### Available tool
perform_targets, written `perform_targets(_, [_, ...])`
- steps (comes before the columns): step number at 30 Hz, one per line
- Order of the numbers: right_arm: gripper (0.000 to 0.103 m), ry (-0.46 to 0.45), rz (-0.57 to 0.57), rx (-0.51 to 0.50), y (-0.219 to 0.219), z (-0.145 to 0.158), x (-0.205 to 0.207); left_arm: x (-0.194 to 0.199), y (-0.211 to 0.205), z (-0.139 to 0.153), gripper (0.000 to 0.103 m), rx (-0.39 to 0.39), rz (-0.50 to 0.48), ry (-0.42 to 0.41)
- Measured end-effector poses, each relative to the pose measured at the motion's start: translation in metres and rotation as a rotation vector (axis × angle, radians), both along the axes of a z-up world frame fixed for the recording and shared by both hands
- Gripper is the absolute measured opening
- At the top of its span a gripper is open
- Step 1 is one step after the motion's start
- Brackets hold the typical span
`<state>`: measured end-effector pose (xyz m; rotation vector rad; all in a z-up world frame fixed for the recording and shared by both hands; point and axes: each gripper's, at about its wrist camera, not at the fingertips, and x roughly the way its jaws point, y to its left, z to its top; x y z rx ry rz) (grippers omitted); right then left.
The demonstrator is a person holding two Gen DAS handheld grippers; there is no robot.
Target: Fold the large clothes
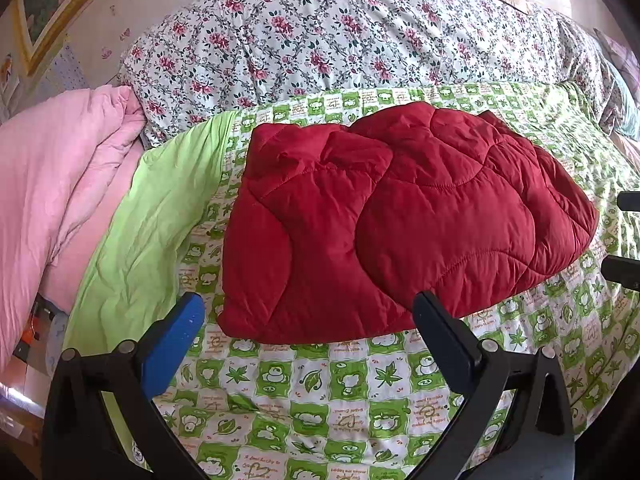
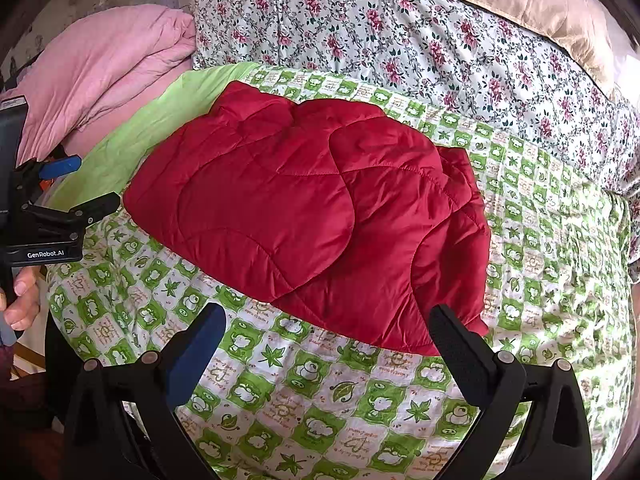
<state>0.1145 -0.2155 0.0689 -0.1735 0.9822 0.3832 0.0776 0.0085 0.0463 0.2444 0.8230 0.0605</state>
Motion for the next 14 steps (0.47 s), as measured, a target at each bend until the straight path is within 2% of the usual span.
perform_targets(14, [0.102,0.011,-0.001,0.006,0.0009,-0.0087,0.0029,0.0039,-0.0001,-0.0055,0.103,-0.013,0.002,0.012])
